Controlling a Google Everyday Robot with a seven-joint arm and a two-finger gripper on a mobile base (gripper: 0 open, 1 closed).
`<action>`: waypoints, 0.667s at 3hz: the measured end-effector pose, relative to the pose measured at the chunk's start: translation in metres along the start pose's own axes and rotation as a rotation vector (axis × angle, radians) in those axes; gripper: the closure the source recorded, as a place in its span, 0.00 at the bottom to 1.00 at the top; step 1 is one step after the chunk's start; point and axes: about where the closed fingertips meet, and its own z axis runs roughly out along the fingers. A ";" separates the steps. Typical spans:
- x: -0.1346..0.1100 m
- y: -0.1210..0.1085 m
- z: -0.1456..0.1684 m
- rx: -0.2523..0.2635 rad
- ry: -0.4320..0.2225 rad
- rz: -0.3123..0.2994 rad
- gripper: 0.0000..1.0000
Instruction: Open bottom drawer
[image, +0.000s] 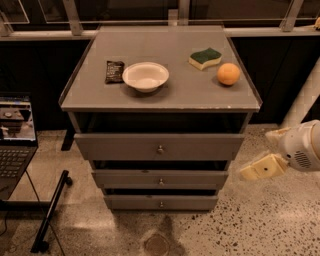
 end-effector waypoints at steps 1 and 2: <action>0.000 0.000 0.000 0.000 0.000 0.000 0.43; 0.000 0.000 0.000 0.000 0.000 0.000 0.64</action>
Offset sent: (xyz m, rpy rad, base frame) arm -0.0001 0.0001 0.0000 -0.0002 0.0003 0.0004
